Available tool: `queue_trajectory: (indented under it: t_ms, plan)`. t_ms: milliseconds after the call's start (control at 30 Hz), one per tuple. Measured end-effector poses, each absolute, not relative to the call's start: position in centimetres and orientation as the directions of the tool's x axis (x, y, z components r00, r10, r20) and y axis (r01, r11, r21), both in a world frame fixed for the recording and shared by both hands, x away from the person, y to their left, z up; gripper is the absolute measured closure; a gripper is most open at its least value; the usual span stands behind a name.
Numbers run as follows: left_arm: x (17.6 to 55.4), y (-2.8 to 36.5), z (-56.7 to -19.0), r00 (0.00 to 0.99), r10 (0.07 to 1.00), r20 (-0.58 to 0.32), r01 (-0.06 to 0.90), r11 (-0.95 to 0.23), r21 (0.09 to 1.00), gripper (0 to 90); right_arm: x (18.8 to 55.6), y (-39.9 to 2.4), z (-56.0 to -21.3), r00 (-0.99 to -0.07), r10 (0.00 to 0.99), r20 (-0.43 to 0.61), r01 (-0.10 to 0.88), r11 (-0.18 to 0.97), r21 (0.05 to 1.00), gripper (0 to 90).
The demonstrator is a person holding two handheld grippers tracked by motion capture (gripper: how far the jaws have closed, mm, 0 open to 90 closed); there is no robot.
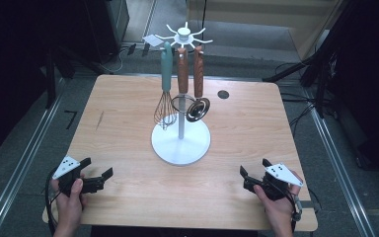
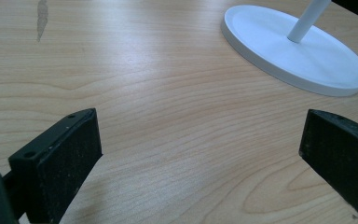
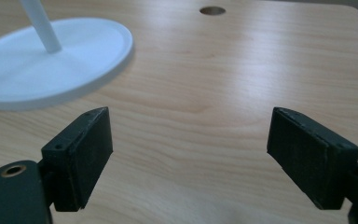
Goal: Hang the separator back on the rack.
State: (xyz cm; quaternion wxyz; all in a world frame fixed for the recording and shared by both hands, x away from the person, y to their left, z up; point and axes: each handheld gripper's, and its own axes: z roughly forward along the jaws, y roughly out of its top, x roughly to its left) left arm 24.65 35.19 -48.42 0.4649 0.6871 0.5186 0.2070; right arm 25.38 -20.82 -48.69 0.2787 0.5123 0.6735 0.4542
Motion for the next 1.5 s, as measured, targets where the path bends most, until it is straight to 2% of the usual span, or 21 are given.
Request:
queue_trajectory:
  t_ms: [367, 767, 1500]
  plan:
    - [24.6, 35.2, -48.4, 0.377, 0.905, -0.199, 0.520, -0.029, 0.854, 0.0, 24.2, -22.9, -49.4, -0.290, 0.954, 0.082, 0.442, 0.057, 0.895, 20.9]
    - [24.7, 35.2, -48.4, 0.379, 0.903, -0.201, 0.521, -0.029, 0.853, 0.0, 22.5, -26.2, -49.6, -0.229, 0.969, 0.088, 0.448, 0.025, 0.894, 22.0]
    - [24.7, 35.3, -48.4, 0.383, 0.901, -0.204, 0.525, -0.030, 0.851, 0.0, 22.0, -29.1, -50.5, -0.198, 0.976, 0.086, 0.465, 0.016, 0.885, 21.8]
